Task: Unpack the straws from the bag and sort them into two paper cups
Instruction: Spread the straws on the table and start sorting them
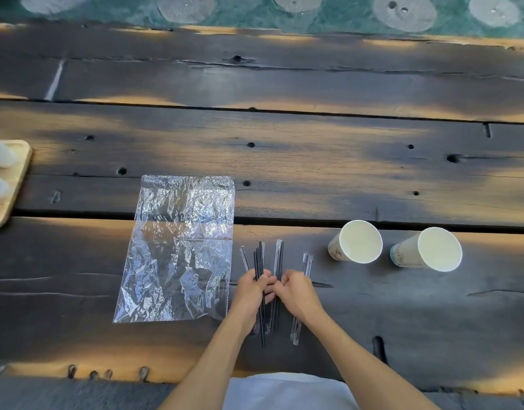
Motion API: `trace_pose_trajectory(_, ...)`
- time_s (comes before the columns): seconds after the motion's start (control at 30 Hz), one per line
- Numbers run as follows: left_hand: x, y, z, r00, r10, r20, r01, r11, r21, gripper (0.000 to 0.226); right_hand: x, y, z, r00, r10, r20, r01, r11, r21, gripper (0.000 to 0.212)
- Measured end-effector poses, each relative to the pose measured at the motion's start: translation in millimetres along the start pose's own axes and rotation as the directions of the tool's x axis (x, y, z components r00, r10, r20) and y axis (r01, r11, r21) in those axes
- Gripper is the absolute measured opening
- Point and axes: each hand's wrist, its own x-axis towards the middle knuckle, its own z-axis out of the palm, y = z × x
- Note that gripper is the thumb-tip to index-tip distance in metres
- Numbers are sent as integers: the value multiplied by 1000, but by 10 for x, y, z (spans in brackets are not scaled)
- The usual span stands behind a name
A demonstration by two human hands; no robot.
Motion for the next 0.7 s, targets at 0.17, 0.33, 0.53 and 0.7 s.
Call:
trace_pose_trajectory(0.17,-54,16,32,994,7,108,-1,998,-56,38,-85,-61,16,988,-136,77,127,985,119,26)
trace_pose_trajectory(0.33,-122,148,24,987,158,-1,-157,982,-102,13,-126,2,51,992,-124,-16,124,961,248,12)
trace_pose_trajectory(0.53,-130,339,41,961,259,-94,-275,932,-237,17,-320,102,159,979,197,-45,-139,816,562,22)
trace_pose_trajectory(0.7,-241,319,88,913,386,131,-403,904,143,18,-481,-80,-41,975,-6,-223,112,879,464,18)
